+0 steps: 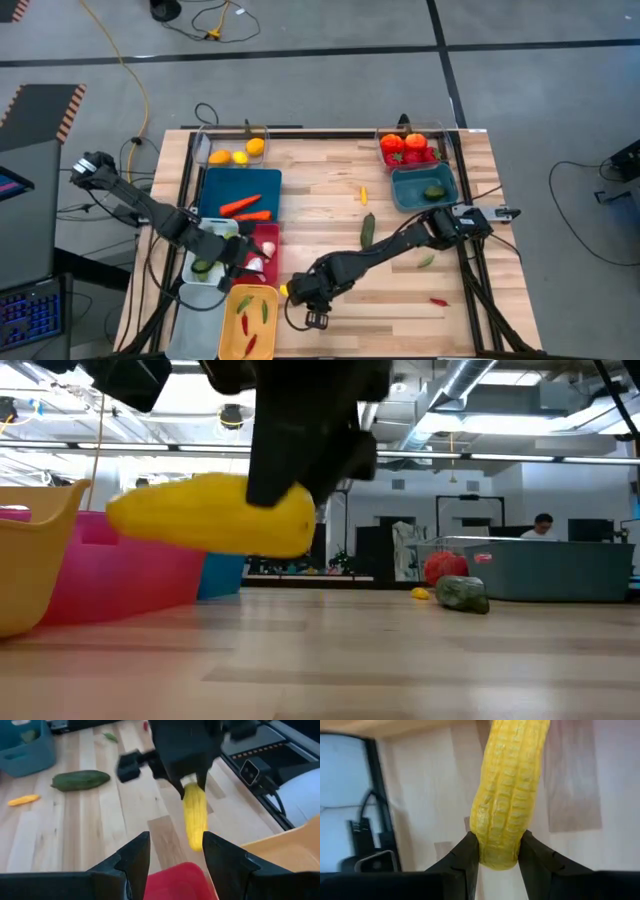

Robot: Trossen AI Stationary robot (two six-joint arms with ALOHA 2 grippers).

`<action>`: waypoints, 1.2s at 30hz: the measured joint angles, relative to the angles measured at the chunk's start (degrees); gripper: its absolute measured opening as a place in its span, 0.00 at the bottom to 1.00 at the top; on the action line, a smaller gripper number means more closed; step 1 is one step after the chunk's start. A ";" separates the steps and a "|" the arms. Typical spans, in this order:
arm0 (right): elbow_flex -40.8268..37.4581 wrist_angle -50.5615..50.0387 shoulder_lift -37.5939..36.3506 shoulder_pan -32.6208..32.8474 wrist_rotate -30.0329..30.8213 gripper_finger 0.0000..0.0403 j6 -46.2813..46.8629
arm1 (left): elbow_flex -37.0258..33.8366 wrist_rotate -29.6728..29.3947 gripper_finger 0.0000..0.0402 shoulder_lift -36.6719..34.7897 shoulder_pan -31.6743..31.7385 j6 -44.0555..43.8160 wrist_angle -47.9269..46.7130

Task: Sort produce into baskets
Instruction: Put the bottom yellow corn into the gray bin

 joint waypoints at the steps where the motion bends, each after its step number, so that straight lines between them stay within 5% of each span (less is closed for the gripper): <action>1: 0.81 -0.06 0.00 -0.08 0.01 0.35 -0.40 | 0.00 0.01 0.42 0.75 0.00 0.00 0.71; 10: 5.75 -0.38 -0.07 -1.59 0.16 0.35 -0.63 | 0.80 6.22 0.42 7.88 0.02 -0.04 3.85; 27: 6.23 4.78 0.00 -3.29 0.16 0.36 -0.46 | 2.78 6.27 0.50 14.34 0.00 -0.11 3.20; 36: 6.21 4.97 0.00 -3.40 0.14 0.36 -0.50 | 2.78 6.51 0.34 14.34 0.00 -0.45 3.18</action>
